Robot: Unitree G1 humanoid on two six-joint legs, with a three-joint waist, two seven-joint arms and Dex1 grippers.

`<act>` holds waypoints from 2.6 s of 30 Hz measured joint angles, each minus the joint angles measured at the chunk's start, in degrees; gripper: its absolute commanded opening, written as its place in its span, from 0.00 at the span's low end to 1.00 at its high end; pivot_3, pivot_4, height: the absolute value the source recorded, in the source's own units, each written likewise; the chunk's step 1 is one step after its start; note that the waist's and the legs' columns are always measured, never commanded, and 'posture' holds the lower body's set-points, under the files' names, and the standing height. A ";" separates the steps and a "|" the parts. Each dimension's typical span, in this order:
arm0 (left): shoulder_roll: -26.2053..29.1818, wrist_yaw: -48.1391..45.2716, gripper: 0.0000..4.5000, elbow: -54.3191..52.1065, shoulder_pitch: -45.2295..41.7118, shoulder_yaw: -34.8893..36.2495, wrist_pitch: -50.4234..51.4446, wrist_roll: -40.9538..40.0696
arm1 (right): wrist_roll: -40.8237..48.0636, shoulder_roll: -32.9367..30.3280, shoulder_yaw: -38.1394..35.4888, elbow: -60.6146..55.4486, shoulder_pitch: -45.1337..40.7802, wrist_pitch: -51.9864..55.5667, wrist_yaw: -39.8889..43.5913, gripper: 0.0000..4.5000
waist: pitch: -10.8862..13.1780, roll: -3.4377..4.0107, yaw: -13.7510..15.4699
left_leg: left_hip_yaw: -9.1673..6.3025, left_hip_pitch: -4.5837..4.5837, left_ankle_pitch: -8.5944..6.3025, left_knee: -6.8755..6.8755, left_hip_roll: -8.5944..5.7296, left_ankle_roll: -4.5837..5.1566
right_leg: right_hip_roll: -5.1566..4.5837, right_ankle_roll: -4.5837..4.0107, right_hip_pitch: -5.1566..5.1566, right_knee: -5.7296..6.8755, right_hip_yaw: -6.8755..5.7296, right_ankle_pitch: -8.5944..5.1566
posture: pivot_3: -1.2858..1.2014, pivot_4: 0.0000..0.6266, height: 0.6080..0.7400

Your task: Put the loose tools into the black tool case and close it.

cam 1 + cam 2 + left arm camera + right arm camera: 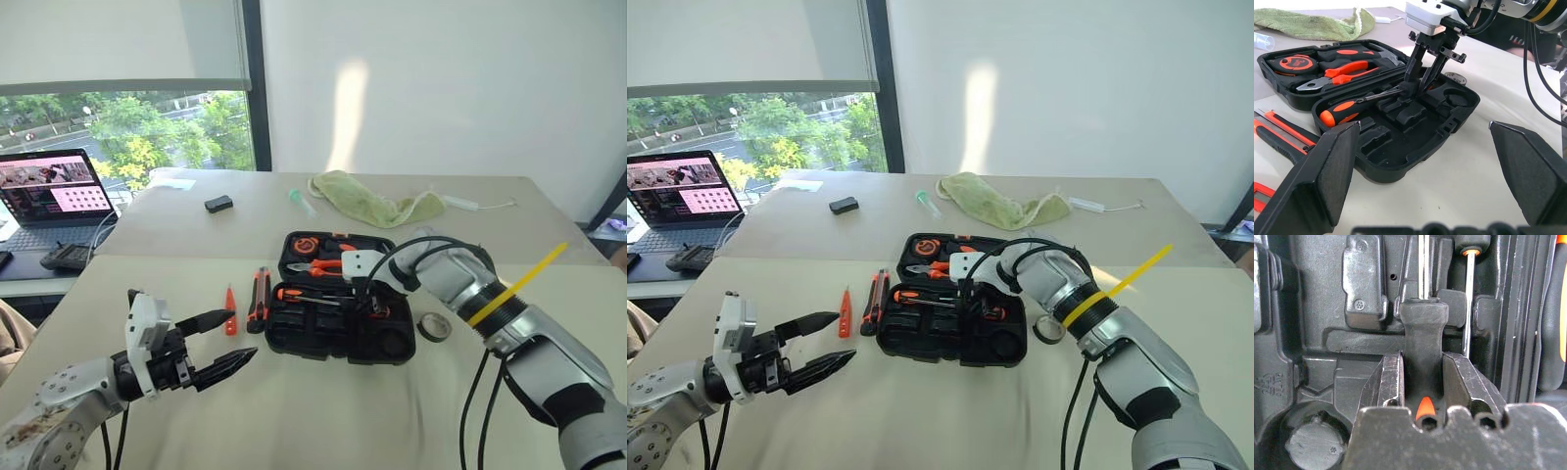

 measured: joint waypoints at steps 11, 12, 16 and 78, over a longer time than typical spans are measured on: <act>0.00 1.35 1.00 -0.73 -0.14 -1.11 0.00 0.14 | -1.28 -0.59 -0.71 0.58 0.01 -2.18 1.86 0.18 | 0.00 0.00 0.38 | 0.00 -0.01 0.00 0.00 -0.01 0.00 | -0.01 0.00 0.01 -0.03 0.00 0.00 | 0.52 0.24 1.00; 0.00 1.50 1.00 -0.74 -0.14 -1.14 -0.01 0.14 | -1.32 -0.59 -0.85 0.79 0.01 -2.23 1.96 0.18 | 0.00 0.00 0.39 | 0.00 -0.01 0.00 0.00 -0.01 0.00 | -0.01 0.00 0.01 -0.03 0.00 0.00 | 0.52 0.24 1.00; 0.00 1.89 1.00 -0.89 -0.18 -1.33 -0.01 0.14 | -2.08 -0.58 -1.16 0.95 0.01 -2.23 2.20 0.18 | 0.00 0.00 0.42 | 0.00 -0.01 0.00 0.00 -0.01 0.01 | -0.01 0.00 0.01 -0.03 0.00 0.00 | 0.52 0.24 1.00; 1.08 7.65 1.00 -3.82 -1.88 -3.53 1.10 -1.11 | 0.06 7.85 -14.93 -6.44 6.03 -2.84 2.50 0.56 | 0.04 0.01 -2.17 | 0.03 0.62 0.28 -1.06 0.73 -0.73 | 0.44 -1.01 -0.24 0.65 0.03 -0.24 | 0.52 0.24 1.00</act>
